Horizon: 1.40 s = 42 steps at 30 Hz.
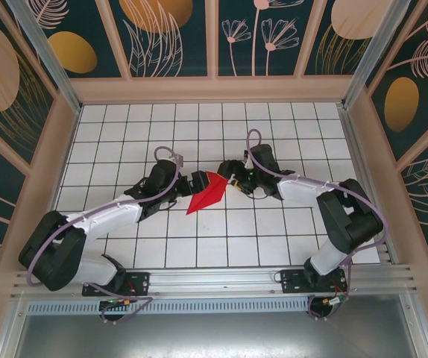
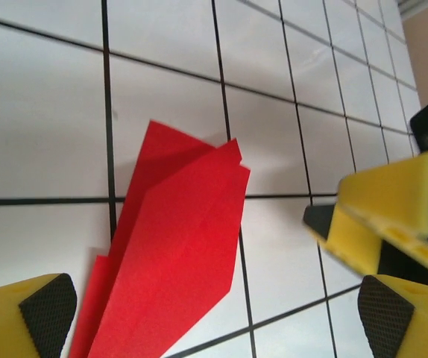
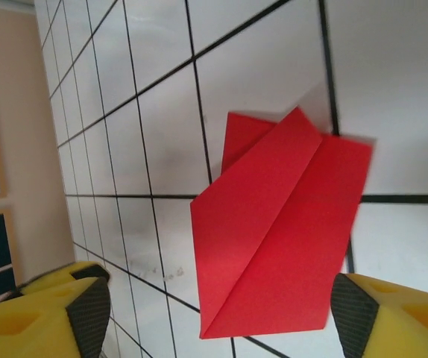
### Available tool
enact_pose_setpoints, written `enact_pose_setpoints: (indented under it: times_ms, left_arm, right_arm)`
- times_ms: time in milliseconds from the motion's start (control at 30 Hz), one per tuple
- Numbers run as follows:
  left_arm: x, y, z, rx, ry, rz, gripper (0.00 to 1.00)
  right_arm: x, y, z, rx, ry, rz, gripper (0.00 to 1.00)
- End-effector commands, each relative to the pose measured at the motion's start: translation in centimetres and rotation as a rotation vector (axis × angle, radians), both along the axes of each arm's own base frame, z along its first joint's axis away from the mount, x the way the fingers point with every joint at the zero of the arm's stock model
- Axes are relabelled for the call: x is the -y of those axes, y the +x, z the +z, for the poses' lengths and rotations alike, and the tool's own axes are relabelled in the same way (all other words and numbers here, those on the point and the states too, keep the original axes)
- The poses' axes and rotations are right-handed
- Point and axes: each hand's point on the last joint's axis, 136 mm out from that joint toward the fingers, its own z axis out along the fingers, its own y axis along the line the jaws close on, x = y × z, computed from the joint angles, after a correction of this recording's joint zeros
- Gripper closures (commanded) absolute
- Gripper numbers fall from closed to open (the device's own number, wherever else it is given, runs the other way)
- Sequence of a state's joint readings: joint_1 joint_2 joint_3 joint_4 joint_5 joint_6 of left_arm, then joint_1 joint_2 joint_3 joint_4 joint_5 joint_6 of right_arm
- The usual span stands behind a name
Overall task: Fold a paper plane with a square sheet of paper (pick it up from the middle)
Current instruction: Pick up the paper from the center of the table.
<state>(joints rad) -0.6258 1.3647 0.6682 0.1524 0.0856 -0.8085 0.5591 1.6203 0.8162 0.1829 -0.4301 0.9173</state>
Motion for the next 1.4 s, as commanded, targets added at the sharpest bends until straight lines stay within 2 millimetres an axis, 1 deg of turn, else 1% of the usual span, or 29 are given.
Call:
enact_pose_setpoints:
  times_ms: [0,133,300,367,467,600,800,967,1133,1267,1333,1367]
  left_arm:
    - [-1.8,1.3,1.4,0.064,0.047,0.068,0.01]
    - [-4.0,1.8,1.7,0.078,0.069,0.143,0.01]
    - [-5.6,2.3,1.1,0.048,0.062,0.169,0.01]
    - [-5.7,2.4,0.9,0.045,0.063,0.167,0.02]
    - [-5.5,2.4,1.0,0.062,0.048,0.136,0.01]
    - [-5.8,2.4,1.1,0.077,0.050,0.123,0.02]
    - [-6.4,2.6,0.3,0.056,0.071,0.132,0.01]
    - [-6.5,2.7,-0.1,0.044,0.074,0.138,0.02]
    - [-6.8,2.7,-0.3,0.037,0.079,0.151,0.02]
    - [-7.1,2.8,-0.5,0.016,0.069,0.174,0.01]
    - [-7.3,2.8,-0.7,-0.010,0.039,0.185,0.01]
    - [-7.2,2.8,-0.8,-0.027,0.022,0.182,0.01]
  right_arm:
    - [-1.2,-0.1,-0.2,-0.011,0.015,-0.052,0.17]
    - [-2.2,0.1,-1.2,-0.057,0.020,-0.095,0.18]
    - [-2.8,1.0,-2.0,-0.100,-0.005,-0.154,0.23]
    - [-3.0,1.3,-2.7,-0.122,-0.023,-0.161,0.25]
    - [-3.8,1.6,-3.1,-0.138,-0.015,-0.151,0.27]
    - [-4.7,2.0,-3.9,-0.168,-0.023,-0.133,0.28]
    - [-5.3,2.1,-4.8,-0.187,-0.031,-0.125,0.28]
    - [-6.3,2.2,-4.7,-0.183,0.003,-0.084,0.33]
    - [-6.5,1.8,-4.5,-0.172,0.028,-0.066,0.36]
    - [-7.2,1.4,-3.7,-0.135,0.074,-0.024,0.46]
    - [-7.6,1.1,-3.4,-0.101,0.084,0.006,0.51]
    - [-7.7,0.9,-3.5,-0.090,0.079,0.017,0.52]
